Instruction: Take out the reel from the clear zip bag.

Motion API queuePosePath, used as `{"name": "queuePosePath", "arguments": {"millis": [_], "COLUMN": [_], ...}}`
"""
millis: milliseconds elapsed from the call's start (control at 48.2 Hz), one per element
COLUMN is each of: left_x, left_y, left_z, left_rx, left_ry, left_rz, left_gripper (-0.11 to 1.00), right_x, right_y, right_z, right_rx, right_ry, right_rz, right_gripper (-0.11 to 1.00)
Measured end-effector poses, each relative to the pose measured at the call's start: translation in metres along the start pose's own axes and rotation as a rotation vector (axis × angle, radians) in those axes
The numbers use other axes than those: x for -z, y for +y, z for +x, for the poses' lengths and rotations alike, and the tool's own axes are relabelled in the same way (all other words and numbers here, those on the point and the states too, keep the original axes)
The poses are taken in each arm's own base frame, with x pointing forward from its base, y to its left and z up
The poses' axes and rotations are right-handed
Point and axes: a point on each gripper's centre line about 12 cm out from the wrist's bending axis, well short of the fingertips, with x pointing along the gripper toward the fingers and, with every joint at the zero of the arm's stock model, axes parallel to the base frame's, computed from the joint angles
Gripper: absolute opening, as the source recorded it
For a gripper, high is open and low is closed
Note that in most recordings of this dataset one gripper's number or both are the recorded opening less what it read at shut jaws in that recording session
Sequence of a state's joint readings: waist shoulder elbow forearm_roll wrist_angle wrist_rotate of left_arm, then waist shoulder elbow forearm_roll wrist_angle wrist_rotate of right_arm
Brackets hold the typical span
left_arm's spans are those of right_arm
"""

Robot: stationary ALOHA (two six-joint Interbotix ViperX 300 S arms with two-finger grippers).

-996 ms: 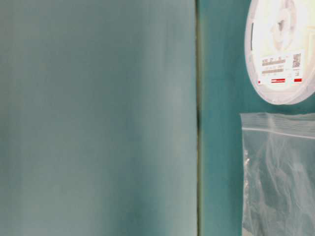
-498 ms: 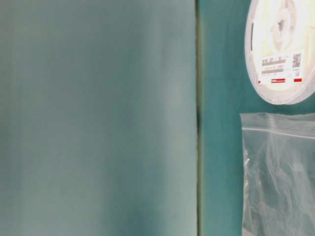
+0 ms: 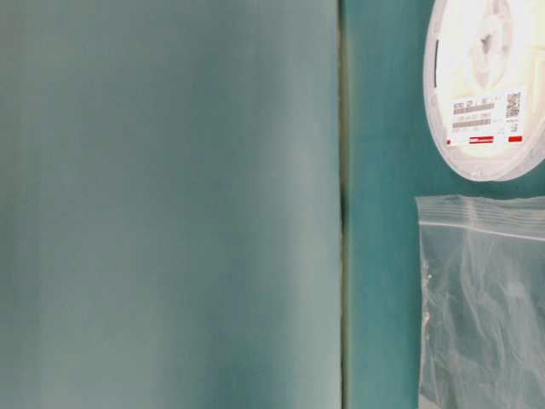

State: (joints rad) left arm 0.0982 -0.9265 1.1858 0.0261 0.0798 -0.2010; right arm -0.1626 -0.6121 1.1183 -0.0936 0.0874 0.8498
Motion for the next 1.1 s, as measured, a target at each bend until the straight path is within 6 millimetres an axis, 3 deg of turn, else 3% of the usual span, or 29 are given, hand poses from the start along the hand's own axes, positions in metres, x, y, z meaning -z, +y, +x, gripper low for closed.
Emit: {"name": "queuePosePath", "arguments": {"millis": [436,1100], "left_x": [-0.004,-0.028], "left_y": [-0.001,-0.005], "left_z": [-0.004,-0.036], "left_rx": [0.005,0.027], "left_ry": [-0.032,-0.213], "left_rz": [0.038,0.099], "left_gripper": [0.87,0.86], "right_x": [-0.014,-0.026], "right_y": [0.027,0.036], "right_z": [-0.037,-0.085], "right_rx": [-0.214,-0.279], "right_ry": [-0.192,-0.356], "right_rz": [-0.216,-0.403], "right_gripper": [0.88,0.88]}}
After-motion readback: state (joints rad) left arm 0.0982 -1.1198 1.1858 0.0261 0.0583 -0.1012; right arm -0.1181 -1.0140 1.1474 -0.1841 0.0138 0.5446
